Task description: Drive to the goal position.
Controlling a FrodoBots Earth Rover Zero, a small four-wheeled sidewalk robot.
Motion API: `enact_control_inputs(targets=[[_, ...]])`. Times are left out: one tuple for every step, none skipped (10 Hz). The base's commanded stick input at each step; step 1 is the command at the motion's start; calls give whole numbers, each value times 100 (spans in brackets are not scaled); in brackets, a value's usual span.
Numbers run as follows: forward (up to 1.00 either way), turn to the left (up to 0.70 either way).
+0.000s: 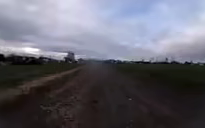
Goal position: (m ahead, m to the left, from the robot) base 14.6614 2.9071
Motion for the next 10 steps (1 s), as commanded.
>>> enact_control_inputs(targets=[[85, -2], [85, -1], [85, -15], [85, -6], [85, 0], [85, 0], [85, 0], [85, 0], [85, 0], [85, 0]])
